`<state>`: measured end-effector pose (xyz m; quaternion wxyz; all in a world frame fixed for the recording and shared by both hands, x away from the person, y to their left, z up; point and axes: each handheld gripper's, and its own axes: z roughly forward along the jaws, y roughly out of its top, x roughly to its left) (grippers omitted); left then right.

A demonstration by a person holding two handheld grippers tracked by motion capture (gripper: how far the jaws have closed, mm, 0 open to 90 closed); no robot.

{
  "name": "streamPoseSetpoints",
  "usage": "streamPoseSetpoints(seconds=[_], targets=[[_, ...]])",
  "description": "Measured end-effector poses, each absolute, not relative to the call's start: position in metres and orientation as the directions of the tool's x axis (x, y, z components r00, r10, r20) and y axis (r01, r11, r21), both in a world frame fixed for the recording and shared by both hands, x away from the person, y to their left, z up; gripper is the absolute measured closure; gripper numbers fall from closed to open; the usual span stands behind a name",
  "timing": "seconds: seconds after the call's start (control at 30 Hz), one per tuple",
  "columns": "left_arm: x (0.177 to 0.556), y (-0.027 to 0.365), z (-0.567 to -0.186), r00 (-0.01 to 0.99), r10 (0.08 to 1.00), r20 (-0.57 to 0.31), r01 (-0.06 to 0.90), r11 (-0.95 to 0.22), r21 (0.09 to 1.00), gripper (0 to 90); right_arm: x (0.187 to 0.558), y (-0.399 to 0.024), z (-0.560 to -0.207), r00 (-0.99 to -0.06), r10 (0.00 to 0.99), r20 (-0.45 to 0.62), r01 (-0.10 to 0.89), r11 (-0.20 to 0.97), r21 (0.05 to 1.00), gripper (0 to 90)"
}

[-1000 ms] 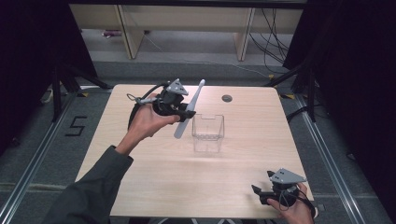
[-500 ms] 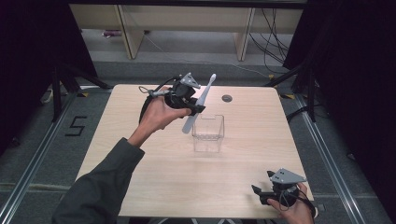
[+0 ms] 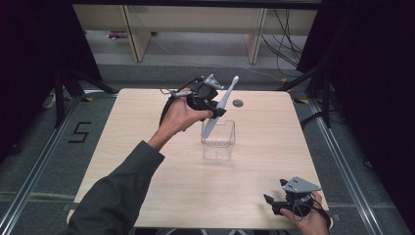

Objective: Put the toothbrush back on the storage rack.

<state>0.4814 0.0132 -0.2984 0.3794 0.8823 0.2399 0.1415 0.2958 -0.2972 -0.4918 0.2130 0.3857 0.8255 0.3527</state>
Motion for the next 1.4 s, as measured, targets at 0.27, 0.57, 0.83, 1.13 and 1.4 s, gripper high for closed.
streamPoseSetpoints(seconds=[0.27,0.57,0.83,1.13,1.4], targets=[[0.494,0.005,-0.308,0.838,0.543,0.059,0.339,-0.602,0.723,66.7,0.294,-0.296,-0.491,-0.603,0.796,-0.056,0.511,0.439,0.739,20.9],[0.502,-0.004,-0.319,0.834,0.548,0.068,0.344,-0.612,0.712,66.8,0.296,-0.298,-0.492,-0.616,0.784,-0.080,0.483,0.456,0.747,20.9],[0.507,-0.007,-0.334,0.837,0.544,0.065,0.356,-0.629,0.691,66.8,0.296,-0.298,-0.491,-0.612,0.788,-0.068,0.496,0.449,0.743,20.9],[0.512,-0.007,-0.353,0.833,0.551,0.049,0.379,-0.632,0.676,66.7,0.296,-0.298,-0.491,-0.613,0.787,-0.068,0.496,0.450,0.743,20.9],[0.514,-0.009,-0.369,0.834,0.550,0.035,0.394,-0.640,0.660,66.8,0.296,-0.298,-0.491,-0.614,0.787,-0.068,0.496,0.451,0.742,20.9]])
